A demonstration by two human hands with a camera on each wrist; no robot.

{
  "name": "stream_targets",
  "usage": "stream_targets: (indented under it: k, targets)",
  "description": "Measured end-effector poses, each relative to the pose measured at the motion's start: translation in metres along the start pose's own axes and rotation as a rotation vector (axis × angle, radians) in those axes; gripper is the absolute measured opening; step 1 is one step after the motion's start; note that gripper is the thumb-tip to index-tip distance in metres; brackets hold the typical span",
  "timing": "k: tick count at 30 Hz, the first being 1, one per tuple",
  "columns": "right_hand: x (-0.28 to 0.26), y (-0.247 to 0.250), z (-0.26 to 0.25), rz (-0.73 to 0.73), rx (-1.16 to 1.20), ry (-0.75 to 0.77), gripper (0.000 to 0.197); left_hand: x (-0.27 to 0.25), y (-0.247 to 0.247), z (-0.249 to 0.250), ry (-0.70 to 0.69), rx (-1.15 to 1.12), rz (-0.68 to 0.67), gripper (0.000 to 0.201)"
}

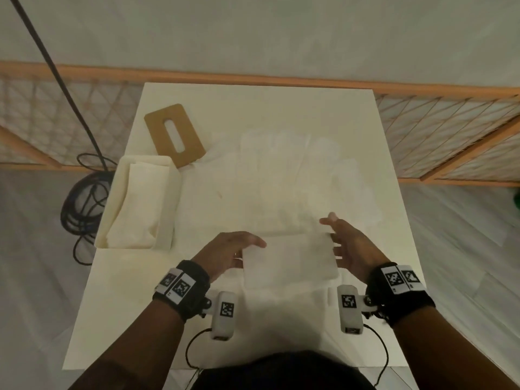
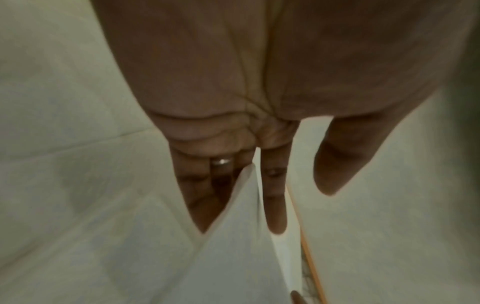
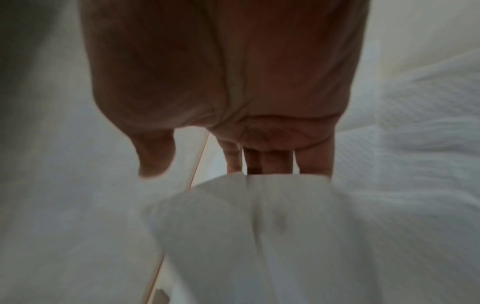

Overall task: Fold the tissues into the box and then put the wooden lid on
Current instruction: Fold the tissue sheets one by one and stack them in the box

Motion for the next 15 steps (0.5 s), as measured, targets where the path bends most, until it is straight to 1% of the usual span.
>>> stream_targets:
  k: [2,3,5,9,11,13,14,15]
  targets:
    - [0.004,0.006,0.008,0.061,-0.103,0.048,0.042,0.003,0.006,-0.008,-0.041,0.259,0.147,0.004]
    - [0.007,0.010,0.012,0.088,-0.149,0.072,0.041,0.006,0.008,-0.013,-0.048,0.379,0.200,0.010]
    - [0.016,0.020,0.020,0.141,-0.262,0.093,0.038,0.009,0.007,-0.022,-0.035,0.531,0.256,0.018]
    - [0.030,0.031,0.022,0.248,-0.523,0.131,0.031,0.008,-0.001,-0.036,-0.007,0.655,0.310,0.020]
    - [0.033,0.037,0.012,0.372,-0.650,0.156,0.026,0.009,-0.006,-0.040,0.000,0.720,0.319,0.021]
    - [0.038,0.042,-0.005,0.506,-0.772,0.232,0.031,0.012,-0.011,-0.042,-0.008,0.791,0.314,0.021]
    - [0.043,0.043,-0.013,0.537,-0.819,0.263,0.037,0.014,-0.012,-0.044,-0.008,0.826,0.308,0.020]
    - [0.049,0.043,-0.019,0.535,-0.866,0.268,0.042,0.014,-0.014,-0.045,-0.001,0.861,0.302,0.019]
Point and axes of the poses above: each hand's wrist, its own x-axis towards the middle knuckle, its own y-axis out of the back of the hand, z = x × y, the point moved 7 cm from there along x, towards the middle knuckle, and after that the axes turned 3 degrees about -z, right-handed, at the moved point
